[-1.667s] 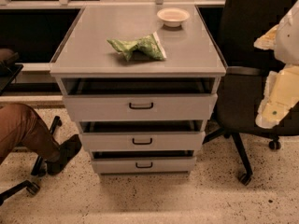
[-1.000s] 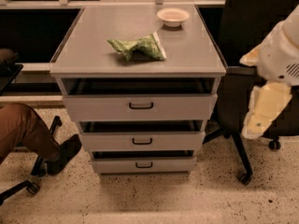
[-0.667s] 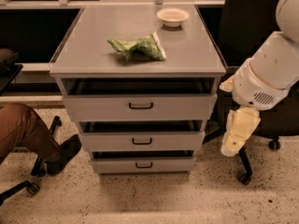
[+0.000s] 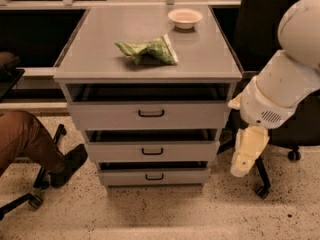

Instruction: Open middle drawer

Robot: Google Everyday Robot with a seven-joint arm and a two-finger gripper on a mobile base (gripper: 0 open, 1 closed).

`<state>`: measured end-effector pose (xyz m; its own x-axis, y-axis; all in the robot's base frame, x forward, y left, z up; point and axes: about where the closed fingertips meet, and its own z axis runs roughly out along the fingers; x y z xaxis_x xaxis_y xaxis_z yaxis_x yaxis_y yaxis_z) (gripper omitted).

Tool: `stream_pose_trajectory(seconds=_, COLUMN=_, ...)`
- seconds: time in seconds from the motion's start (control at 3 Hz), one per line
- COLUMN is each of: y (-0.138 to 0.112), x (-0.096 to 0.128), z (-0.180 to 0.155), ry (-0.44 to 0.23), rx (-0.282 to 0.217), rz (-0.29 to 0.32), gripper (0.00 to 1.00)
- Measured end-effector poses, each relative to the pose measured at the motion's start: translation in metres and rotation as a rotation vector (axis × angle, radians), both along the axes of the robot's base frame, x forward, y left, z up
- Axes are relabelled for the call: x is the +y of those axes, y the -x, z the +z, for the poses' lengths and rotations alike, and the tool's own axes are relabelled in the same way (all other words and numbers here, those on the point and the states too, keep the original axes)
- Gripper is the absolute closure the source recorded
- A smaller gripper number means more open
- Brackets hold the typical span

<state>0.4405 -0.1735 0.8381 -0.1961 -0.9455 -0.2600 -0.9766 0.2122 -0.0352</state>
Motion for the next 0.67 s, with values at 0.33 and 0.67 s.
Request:
stream_pose_trajectory(seconds=0.33, y=0.008, x=0.015, z=-0.07, ry=0.002, rx=0.061, rz=0.028, gripper=0.0)
stream_pose_trajectory(seconds=0.67, y=0.015, x=0.026, z=-0.14, ry=-0.039, rx=0.092, rz=0.0, gripper=0.0)
